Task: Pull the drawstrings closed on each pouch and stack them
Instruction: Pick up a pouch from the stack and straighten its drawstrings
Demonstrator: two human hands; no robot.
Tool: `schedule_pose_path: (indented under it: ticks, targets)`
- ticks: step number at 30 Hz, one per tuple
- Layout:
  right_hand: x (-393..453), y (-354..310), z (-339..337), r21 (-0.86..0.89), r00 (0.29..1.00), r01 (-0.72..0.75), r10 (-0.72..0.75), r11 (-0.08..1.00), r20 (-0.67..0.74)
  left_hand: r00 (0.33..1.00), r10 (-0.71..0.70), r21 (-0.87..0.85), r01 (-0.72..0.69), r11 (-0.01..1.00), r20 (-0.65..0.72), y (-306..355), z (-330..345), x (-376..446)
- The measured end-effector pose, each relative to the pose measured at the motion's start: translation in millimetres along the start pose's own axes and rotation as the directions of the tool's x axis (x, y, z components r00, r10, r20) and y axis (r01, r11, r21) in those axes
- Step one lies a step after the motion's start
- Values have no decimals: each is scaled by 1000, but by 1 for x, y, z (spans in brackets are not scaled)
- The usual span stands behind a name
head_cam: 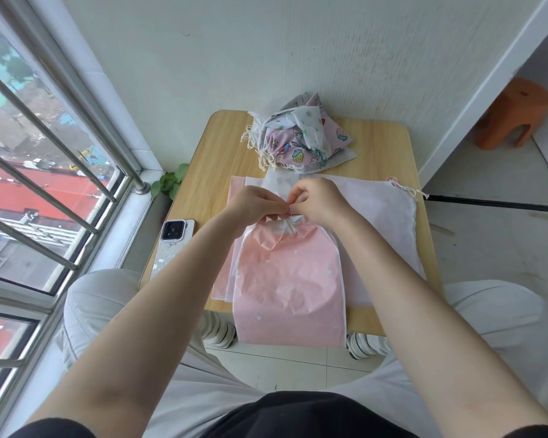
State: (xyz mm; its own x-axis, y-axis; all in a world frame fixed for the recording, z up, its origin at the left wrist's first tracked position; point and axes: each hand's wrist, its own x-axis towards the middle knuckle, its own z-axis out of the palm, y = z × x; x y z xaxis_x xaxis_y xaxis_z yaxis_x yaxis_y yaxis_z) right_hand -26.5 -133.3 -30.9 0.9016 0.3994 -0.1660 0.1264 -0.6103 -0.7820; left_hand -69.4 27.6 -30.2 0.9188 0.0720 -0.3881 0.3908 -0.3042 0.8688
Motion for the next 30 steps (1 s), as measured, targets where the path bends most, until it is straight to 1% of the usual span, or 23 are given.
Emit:
schedule_pose_path:
  ticks: [3,6,11,16,19,21,24,26,30]
  targets:
    - [2,-3,1,-56,1000,1,-2,998,-11,999,-15,13,16,1000,-28,2,-1,-1]
    - [1,-6,1,-97,1000,4,-7,995,-23,996,-30,-27,28,999,-83,3,3,-3]
    - [0,-6,-1,-141,1000,10,-12,990,-17,989,-7,-79,-4,997,-149,2,6,-8]
    - [-2,-5,0,-143,999,27,-23,989,28,979,70,36,-64,997,-193,-3,9,-4]
    - [-1,-5,-2,-137,998,34,-26,990,59,968,116,65,-104,992,-221,-8,10,-2]
    - [0,-3,-4,-120,997,19,-10,993,75,968,139,94,-121,988,-209,-10,10,-1]
    - [2,-1,-7,-117,995,17,-5,993,103,976,159,133,-140,981,-149,-9,9,-2]
    - [2,-1,-8,-133,992,31,-14,991,128,975,180,190,-154,970,-130,-8,9,-2]
    - [1,-3,-7,-136,990,25,-6,990,141,952,243,311,-178,934,-185,-6,13,-1]
